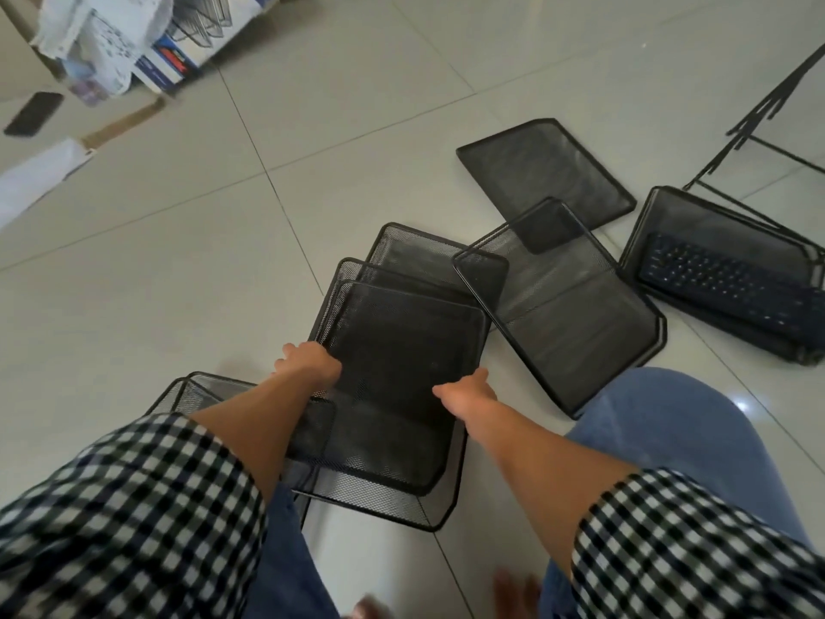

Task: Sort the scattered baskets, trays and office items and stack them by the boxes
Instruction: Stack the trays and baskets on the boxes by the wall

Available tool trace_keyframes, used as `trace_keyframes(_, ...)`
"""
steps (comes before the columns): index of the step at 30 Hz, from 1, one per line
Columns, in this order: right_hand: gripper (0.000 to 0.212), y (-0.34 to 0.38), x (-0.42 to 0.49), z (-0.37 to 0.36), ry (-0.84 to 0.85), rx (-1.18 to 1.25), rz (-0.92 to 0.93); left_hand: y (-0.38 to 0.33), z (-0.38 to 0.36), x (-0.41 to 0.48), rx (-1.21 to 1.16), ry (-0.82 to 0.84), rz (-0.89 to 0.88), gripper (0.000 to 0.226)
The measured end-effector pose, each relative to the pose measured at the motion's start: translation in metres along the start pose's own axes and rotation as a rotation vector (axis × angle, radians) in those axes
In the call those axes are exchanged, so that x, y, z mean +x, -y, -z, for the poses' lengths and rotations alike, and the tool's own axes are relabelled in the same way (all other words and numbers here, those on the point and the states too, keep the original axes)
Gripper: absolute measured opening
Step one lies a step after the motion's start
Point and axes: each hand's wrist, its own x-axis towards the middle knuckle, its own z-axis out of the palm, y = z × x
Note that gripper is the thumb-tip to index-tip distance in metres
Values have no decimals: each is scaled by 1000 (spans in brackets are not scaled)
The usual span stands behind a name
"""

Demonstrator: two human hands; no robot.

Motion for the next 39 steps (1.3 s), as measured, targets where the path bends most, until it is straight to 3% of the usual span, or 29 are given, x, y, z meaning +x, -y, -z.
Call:
trace_keyframes(5, 89, -1, -1, 4, 27, 6, 2, 6, -5, 2, -38, 3, -7, 46)
trace_keyframes(10, 65, -8, 6, 5, -102, -92, 69, 15, -4, 9, -64, -51, -29, 42)
trace_keyframes(14, 60, -7, 7, 6, -120, -133, 71, 21, -7, 6, -4, -78, -75, 6)
trace_keyframes(25, 84, -6, 8, 12, 17, -58, 80, 25, -16, 5, 123, -100, -119, 21)
trace_keyframes(30, 80, -8, 7, 15, 11, -14, 100, 23, -18, 6, 149, -107, -165, 8)
trace_keyframes(32, 72, -9, 7, 14, -27, -25, 82, 22, -19, 6, 152, -114, -188, 10)
trace_keyframes(36, 35, -7, 7, 15, -240, -168, 162, 20, -19, 5, 178, -124, -209, 9)
trace_keyframes(39, 21, -6, 9, 16, -344, -109, 233, 19, -19, 5, 189, -114, -210, 9)
